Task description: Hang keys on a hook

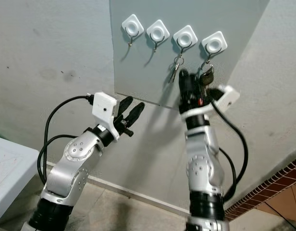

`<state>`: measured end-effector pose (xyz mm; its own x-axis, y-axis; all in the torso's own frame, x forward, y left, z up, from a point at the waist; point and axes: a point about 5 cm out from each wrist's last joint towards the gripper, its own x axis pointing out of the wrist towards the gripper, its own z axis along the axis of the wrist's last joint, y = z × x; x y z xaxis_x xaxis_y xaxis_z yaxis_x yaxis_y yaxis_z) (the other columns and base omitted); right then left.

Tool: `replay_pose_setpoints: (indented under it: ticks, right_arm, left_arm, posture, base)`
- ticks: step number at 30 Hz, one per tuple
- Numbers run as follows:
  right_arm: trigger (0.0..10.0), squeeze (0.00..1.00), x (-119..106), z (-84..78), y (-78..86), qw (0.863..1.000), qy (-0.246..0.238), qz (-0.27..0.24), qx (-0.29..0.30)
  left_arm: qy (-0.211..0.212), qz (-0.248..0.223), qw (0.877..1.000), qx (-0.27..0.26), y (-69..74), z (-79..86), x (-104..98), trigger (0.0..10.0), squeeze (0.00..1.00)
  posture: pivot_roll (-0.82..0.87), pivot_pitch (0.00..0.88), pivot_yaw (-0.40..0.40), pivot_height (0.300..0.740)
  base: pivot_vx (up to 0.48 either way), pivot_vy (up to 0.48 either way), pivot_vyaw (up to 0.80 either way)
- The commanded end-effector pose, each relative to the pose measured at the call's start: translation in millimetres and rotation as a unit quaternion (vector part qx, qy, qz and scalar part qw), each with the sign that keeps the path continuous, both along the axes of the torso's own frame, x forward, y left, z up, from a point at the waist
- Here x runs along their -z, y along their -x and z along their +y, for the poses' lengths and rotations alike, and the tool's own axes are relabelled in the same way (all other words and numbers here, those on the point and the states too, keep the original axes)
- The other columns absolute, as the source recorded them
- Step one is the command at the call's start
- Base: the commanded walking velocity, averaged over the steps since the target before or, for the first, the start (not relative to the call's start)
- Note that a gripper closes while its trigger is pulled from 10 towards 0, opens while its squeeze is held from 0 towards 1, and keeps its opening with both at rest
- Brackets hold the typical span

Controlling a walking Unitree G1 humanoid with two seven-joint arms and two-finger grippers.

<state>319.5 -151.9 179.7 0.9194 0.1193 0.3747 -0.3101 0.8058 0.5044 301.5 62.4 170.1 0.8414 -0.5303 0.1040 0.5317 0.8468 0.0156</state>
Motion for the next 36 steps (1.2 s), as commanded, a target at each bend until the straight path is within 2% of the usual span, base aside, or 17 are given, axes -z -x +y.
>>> replay_pose_setpoints:
  ticks: [1,2,7,11,12,14,17,18,19,22,24,26,29,32,36]
  right_arm:
    - [10.0,0.25,17,-1.9,2.1,0.998,0.051,0.026,0.011]
    - [10.0,0.0,24,-2.0,4.1,0.997,0.069,0.034,0.013]
    - [10.0,0.0,46,-2.4,9.5,0.991,0.115,0.067,0.014]
    - [10.0,0.0,76,-4.7,17.1,0.981,0.162,0.108,0.018]
    - [10.0,0.0,93,-5.4,22.6,0.977,0.171,0.13,0.007]
    - [10.0,0.0,105,-6.7,26.7,0.974,0.175,0.145,0.003]
    - [10.0,0.0,127,-12.9,34.4,0.964,0.19,0.185,0.01]
    - [10.0,0.0,129,-13.3,35.1,0.963,0.192,0.188,0.011]
    - [10.0,0.0,141,-17.2,39.8,0.956,0.202,0.211,0.014]
    - [10.0,0.0,148,-19.1,42.9,0.95,0.215,0.224,0.015]
    - [10.0,0.0,172,-24.5,55.3,0.931,0.246,0.271,0.013]
    - [10.0,0.0,181,-27.1,60.5,0.924,0.25,0.289,0.012]
    - [10.0,0.0,201,-30.7,74.2,0.9,0.276,0.338,0.01]
    - [10.0,0.0,219,-32.1,89.8,0.875,0.296,0.383,0.002]
    - [10.0,0.0,235,-33.1,106.3,0.849,0.299,0.435,-0.004]
  left_arm:
    - [-0.004,0.006,1.0,-0.028,-2.2,6.7,9,10.0,0.0]
    - [-0.011,0.015,0.999,-0.041,-2.9,10.1,16,10.0,0.0]
    - [-0.017,0.041,0.997,-0.066,-3.5,18.6,34,10.0,0.0]
    - [-0.032,0.069,0.993,-0.09,-2.7,28.7,59,10.0,0.0]
    - [-0.047,0.068,0.993,-0.086,-0.2,33.6,71,10.0,0.0]
    - [-0.059,0.069,0.992,-0.09,1.9,37.9,81,10.0,0.0]
    - [-0.067,0.114,0.986,-0.098,5.7,48.0,107,10.0,0.0]
    - [-0.068,0.116,0.986,-0.099,6.1,49.0,109,10.0,0.0]
    - [-0.078,0.131,0.981,-0.117,8.1,55.4,120,10.0,0.0]
    - [-0.076,0.144,0.979,-0.123,9.7,59.0,127,10.0,0.0]
    - [-0.057,0.199,0.97,-0.132,17.5,67.3,150,10.0,0.0]
    - [-0.039,0.219,0.966,-0.131,21.0,69.3,159,10.0,0.0]
    - [-0.087,0.26,0.951,-0.142,31.6,74.6,181,10.0,0.0]
    - [-0.102,0.299,0.937,-0.151,41.8,78.1,197,10.0,0.0]
    - [-0.085,0.333,0.927,-0.148,49.9,77.4,207,10.0,0.0]
  posture:
    - [0.12,0.021,-0.054,0.736]
    - [0.12,0.018,-0.054,0.736]
    - [0.12,0.013,-0.054,0.736]
    - [0.12,0.006,-0.054,0.736]
    - [0.12,0.001,-0.052,0.736]
    - [0.11,0.0,-0.051,0.736]
    - [0.11,0.0,-0.047,0.736]
    - [0.11,0.0,-0.047,0.736]
    - [0.11,0.0,-0.044,0.736]
    - [0.1,0.0,-0.041,0.736]
    - [0.1,0.0,-0.03,0.736]
    - [0.1,0.0,-0.03,0.736]
    - [0.08,0.0,-0.016,0.736]
    - [0.07,0.0,-0.008,0.736]
    - [0.06,0.0,0.004,0.736]
  base:
    - [0.0,0.0,0.0]
    - [0.0,0.0,0.0]
    - [0.0,0.0,0.0]
    - [0.0,0.0,0.0]
    - [0.0,0.0,0.0]
    - [0.0,0.0,0.0]
    - [0.0,0.0,0.0]
    - [0.0,0.0,0.0]
    - [0.0,0.0,0.0]
    - [0.0,0.0,0.0]
    - [0.0,0.0,0.0]
    - [0.0,0.0,0.0]
    - [0.0,0.0,0.0]
    - [0.0,0.0,0.0]
    - [0.0,0.0,0.0]
